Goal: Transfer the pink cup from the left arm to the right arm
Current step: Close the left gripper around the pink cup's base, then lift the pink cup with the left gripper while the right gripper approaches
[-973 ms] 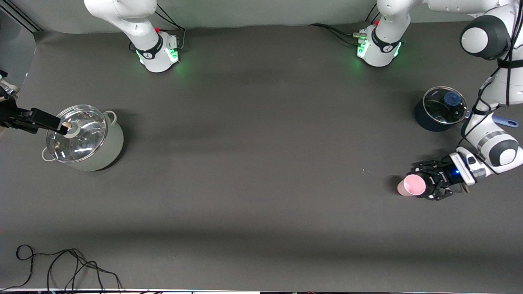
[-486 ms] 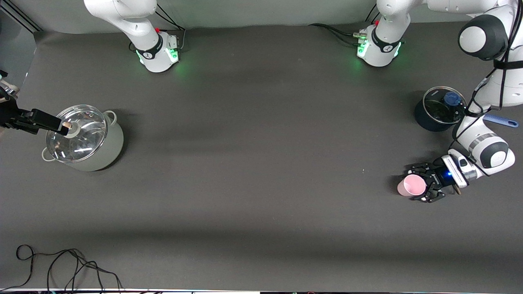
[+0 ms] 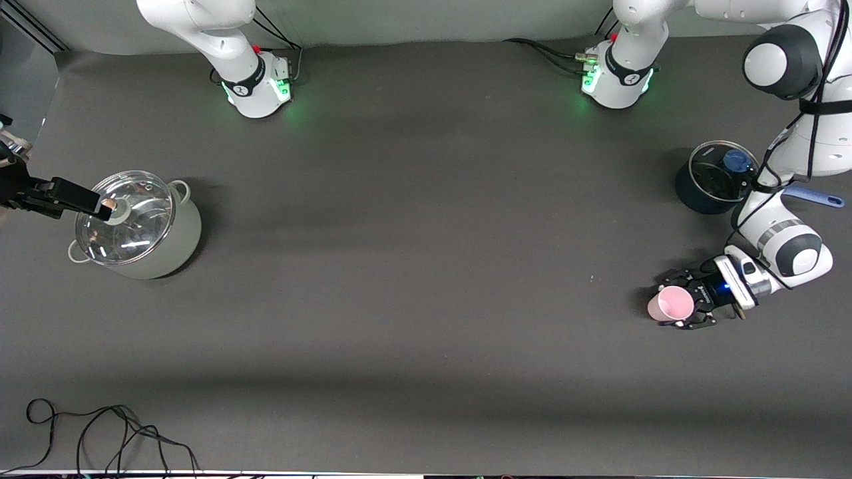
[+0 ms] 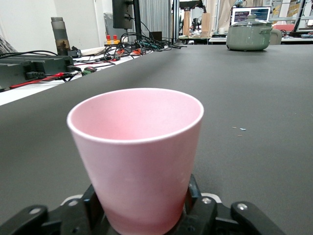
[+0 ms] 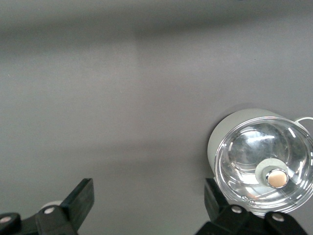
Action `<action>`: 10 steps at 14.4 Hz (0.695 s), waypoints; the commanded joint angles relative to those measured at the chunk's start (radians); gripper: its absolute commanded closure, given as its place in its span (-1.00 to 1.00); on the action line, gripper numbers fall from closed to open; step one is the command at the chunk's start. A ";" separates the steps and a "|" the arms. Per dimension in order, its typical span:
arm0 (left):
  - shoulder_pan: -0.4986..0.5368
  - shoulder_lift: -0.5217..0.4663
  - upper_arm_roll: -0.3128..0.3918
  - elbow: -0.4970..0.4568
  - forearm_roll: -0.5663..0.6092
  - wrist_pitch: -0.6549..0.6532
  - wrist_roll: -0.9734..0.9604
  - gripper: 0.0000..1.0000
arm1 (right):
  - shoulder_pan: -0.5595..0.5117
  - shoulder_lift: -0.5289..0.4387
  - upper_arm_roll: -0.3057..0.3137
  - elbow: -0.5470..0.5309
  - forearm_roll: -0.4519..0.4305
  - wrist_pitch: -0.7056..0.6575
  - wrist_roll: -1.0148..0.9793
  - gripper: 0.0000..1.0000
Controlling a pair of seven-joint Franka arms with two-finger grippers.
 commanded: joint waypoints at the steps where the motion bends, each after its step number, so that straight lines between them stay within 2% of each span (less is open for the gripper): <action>1: -0.014 -0.027 0.005 -0.028 -0.027 0.021 -0.015 -0.14 | -0.005 0.008 -0.001 0.022 0.004 -0.018 -0.022 -1.00; 3: -0.029 -0.045 0.003 -0.024 -0.027 0.045 -0.081 -0.03 | -0.006 0.008 -0.001 0.022 0.004 -0.018 -0.023 -1.00; 6: -0.081 -0.124 0.003 -0.034 -0.027 0.071 -0.222 0.02 | -0.009 0.008 -0.003 0.022 0.004 -0.018 -0.023 -1.00; 10: -0.155 -0.263 -0.026 -0.112 -0.046 0.159 -0.350 0.11 | -0.008 0.008 -0.016 0.014 0.004 -0.019 -0.023 -1.00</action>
